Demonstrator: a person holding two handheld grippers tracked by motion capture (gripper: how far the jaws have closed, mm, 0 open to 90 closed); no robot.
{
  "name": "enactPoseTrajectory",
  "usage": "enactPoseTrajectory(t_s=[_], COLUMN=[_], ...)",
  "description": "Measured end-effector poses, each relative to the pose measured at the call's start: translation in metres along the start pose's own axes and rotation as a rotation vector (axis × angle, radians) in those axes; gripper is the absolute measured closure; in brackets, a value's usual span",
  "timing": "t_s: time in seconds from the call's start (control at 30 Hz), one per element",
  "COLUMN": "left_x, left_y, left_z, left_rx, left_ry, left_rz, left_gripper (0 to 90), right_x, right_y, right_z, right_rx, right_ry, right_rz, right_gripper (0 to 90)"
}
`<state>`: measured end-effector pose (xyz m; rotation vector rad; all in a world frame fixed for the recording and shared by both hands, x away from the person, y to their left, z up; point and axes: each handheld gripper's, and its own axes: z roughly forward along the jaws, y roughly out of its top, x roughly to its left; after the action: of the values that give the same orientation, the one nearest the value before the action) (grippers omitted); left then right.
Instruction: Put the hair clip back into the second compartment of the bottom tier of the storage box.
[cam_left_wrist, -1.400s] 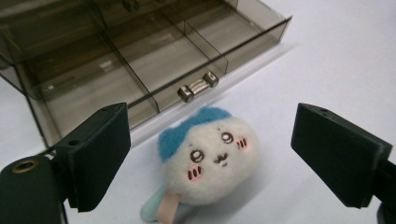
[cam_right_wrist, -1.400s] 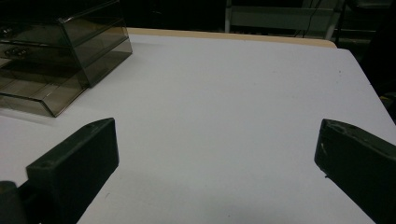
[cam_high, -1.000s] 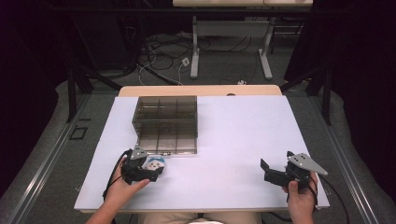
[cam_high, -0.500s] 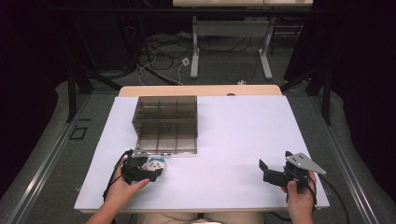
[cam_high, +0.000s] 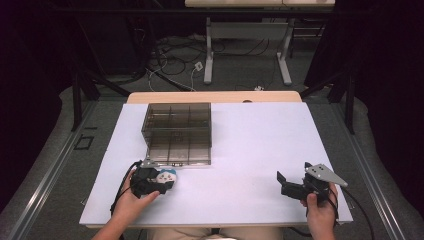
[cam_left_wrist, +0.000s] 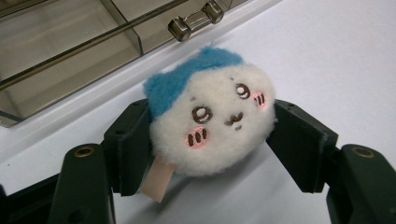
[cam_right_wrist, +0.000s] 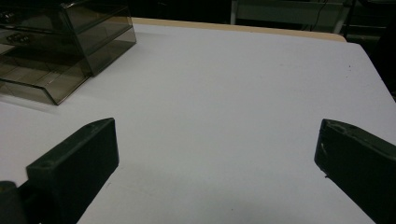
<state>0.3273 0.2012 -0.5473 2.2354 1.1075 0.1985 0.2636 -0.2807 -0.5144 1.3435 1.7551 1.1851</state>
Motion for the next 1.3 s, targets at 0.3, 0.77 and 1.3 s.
enactPoseTrajectory(t_s=[0.3, 0.77, 1.3], left_x=[0.0, 0.0, 0.0], left_y=[0.001, 0.004, 0.017], left_z=[0.0, -0.012, -0.025], left_rx=[0.003, -0.016, -0.046], left_ry=[0.001, 0.0, 0.003], left_rz=[0.012, -0.013, -0.039], left_gripper=[34.7, 34.8, 34.7], right_x=[-0.002, -0.002, -0.003], right_y=[-0.001, -0.002, -0.002], right_z=[0.0, 0.002, 0.004], right_rx=[0.0, 0.004, 0.009], right_ry=[-0.004, -0.003, -0.012], right_rz=[0.006, 0.01, 0.022], right_gripper=[0.0, 0.0, 0.0])
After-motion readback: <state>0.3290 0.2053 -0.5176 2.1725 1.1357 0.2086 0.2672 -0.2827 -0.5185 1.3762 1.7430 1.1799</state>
